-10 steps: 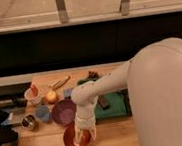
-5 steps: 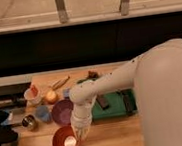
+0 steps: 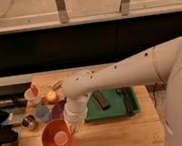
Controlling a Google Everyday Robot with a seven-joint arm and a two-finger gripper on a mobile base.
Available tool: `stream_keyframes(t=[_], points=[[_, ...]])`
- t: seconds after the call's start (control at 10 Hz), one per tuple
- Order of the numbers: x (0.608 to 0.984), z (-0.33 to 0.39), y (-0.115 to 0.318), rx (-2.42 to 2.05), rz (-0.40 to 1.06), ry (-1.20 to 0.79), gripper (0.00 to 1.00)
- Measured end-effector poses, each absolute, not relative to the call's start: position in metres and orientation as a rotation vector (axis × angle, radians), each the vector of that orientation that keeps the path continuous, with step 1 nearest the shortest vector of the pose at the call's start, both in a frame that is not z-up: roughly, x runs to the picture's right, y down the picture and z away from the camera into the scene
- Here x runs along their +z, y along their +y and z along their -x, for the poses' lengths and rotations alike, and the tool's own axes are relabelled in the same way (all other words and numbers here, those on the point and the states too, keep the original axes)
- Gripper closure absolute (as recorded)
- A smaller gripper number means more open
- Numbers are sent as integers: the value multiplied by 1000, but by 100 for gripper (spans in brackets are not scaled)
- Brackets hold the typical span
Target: Stack bowls into tray
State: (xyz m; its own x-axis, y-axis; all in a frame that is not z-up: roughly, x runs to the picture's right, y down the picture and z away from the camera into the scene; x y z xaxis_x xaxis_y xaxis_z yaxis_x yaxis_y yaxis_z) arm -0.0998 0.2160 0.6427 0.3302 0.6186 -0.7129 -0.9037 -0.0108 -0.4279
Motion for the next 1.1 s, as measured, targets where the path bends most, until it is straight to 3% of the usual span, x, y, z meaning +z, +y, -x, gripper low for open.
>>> stream_keyframes(t=[0.3,0.8,1.0,1.1], points=[[639,87,176,1267,901,341,100],[716,69,137,1306,882,379,100],[741,75,135,1294,912,401,93],[753,87,138,1270,940,407,81]])
